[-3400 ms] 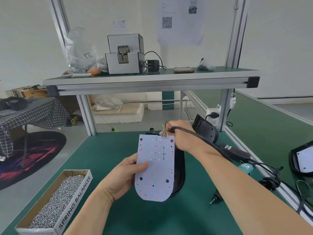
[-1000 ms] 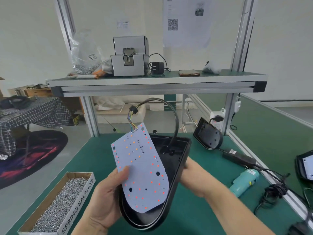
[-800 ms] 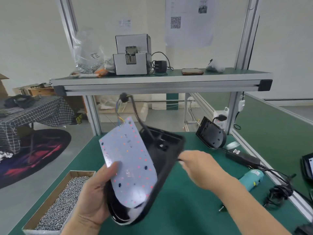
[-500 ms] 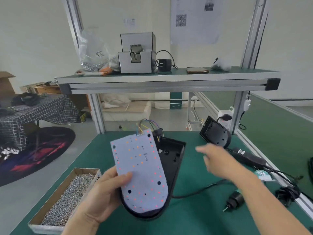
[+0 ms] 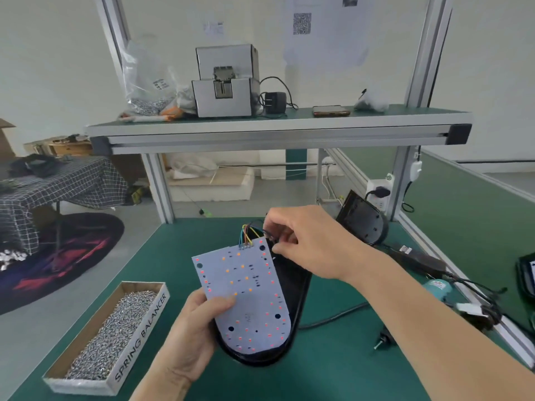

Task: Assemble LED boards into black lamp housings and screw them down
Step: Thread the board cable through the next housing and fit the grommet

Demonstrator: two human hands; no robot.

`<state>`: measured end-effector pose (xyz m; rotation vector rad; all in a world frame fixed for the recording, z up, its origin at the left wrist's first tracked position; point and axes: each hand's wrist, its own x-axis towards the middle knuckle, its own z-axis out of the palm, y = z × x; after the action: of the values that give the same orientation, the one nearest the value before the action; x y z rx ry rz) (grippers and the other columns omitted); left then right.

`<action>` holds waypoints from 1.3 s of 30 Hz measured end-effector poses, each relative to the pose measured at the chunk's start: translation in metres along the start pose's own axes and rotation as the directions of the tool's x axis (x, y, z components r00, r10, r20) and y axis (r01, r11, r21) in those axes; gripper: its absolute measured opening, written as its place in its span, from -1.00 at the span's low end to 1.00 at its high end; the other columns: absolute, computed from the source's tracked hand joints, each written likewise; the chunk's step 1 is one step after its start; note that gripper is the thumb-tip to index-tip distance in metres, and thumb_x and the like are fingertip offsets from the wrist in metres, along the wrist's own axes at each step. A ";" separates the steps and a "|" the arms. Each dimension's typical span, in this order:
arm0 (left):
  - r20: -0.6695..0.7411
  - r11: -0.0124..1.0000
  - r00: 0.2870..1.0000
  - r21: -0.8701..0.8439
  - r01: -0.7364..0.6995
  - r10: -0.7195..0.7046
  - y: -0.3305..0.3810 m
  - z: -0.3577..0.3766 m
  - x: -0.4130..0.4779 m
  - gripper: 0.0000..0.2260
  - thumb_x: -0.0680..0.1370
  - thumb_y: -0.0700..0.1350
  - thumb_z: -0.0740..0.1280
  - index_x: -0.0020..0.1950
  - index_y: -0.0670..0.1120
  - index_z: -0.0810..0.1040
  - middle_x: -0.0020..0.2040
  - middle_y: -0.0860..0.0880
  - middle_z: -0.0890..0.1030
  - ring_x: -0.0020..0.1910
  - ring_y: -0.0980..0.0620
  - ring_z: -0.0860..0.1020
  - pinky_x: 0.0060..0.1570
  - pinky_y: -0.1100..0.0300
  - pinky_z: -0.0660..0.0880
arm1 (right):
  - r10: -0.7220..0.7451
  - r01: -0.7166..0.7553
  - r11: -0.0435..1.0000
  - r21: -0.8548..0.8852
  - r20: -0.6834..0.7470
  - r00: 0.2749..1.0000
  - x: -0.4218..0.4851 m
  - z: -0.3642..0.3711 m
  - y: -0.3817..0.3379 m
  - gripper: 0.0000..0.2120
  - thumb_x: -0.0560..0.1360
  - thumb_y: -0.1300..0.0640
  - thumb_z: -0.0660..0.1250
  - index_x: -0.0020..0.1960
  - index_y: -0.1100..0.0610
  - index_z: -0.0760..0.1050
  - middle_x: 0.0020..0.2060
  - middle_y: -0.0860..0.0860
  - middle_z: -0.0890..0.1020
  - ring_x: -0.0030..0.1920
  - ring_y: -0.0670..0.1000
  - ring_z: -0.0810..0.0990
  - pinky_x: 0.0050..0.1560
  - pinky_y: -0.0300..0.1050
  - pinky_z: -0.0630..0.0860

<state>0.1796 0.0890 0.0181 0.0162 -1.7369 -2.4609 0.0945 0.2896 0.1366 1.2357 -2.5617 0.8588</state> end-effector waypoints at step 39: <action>0.094 0.890 0.980 0.410 -0.197 0.174 -0.013 0.019 -0.007 -0.80 0.51 0.12 0.45 0.10 0.13 0.68 0.05 0.02 0.72 -0.02 0.05 0.71 -0.13 0.28 0.60 | 0.051 -0.049 0.994 0.093 -0.018 0.999 -0.030 0.042 0.054 -0.78 0.51 0.05 0.46 -0.04 0.18 0.52 -0.18 0.03 0.53 -0.18 0.03 0.43 -0.14 -0.14 0.38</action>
<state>0.1834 0.1117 0.0116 -0.1692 -2.1453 -1.9336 0.0767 0.3120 0.0681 1.1855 -2.5733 1.0062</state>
